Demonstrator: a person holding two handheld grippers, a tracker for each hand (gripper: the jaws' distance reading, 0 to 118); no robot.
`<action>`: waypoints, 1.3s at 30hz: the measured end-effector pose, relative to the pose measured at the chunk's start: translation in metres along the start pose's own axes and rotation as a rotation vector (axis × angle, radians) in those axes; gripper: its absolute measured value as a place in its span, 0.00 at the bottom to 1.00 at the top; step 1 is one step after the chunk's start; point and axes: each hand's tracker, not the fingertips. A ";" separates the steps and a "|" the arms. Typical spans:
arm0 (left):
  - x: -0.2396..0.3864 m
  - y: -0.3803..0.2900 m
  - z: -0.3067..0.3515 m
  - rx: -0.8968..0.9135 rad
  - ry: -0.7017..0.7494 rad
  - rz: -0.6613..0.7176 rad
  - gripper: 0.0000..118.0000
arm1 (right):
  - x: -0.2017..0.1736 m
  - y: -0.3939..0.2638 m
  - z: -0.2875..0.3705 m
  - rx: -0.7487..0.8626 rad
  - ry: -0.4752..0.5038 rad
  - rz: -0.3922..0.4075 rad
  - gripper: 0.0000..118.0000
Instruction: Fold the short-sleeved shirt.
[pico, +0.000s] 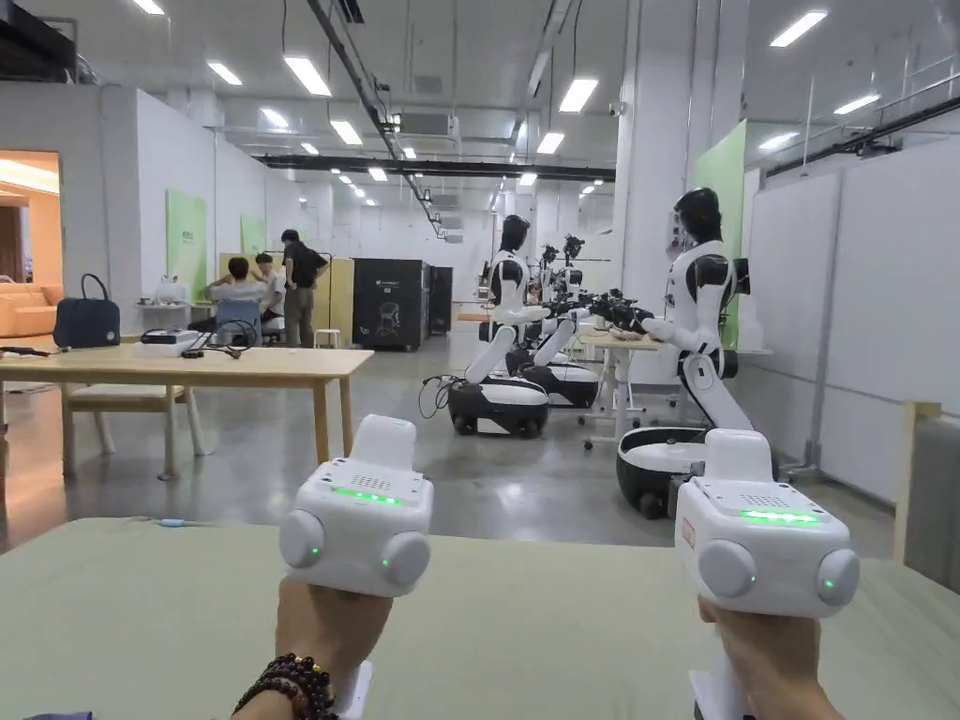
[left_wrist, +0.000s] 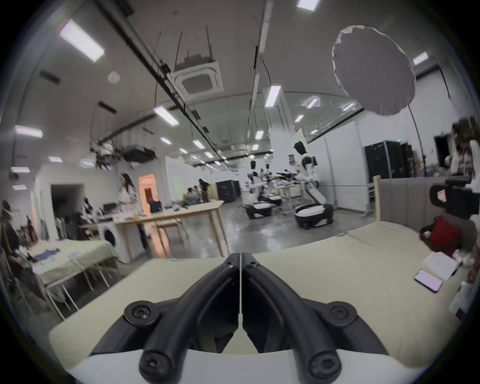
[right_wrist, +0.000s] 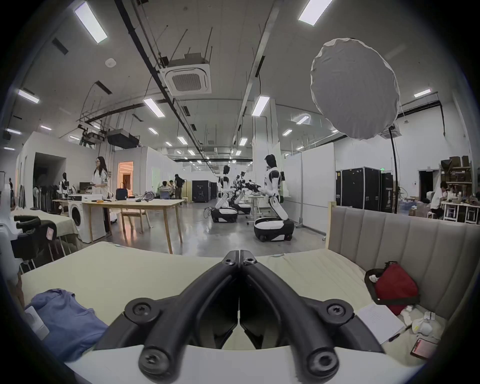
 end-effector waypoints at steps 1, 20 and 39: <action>0.002 0.001 0.000 0.023 -0.016 0.014 0.00 | 0.002 -0.002 -0.001 -0.011 0.026 -0.009 0.00; -0.137 -0.038 0.027 -0.085 0.151 0.124 0.00 | -0.129 -0.002 0.003 0.010 0.255 0.052 0.00; -0.231 -0.117 -0.007 -0.685 -0.024 0.080 0.00 | -0.248 -0.020 0.025 -0.076 0.530 0.063 0.00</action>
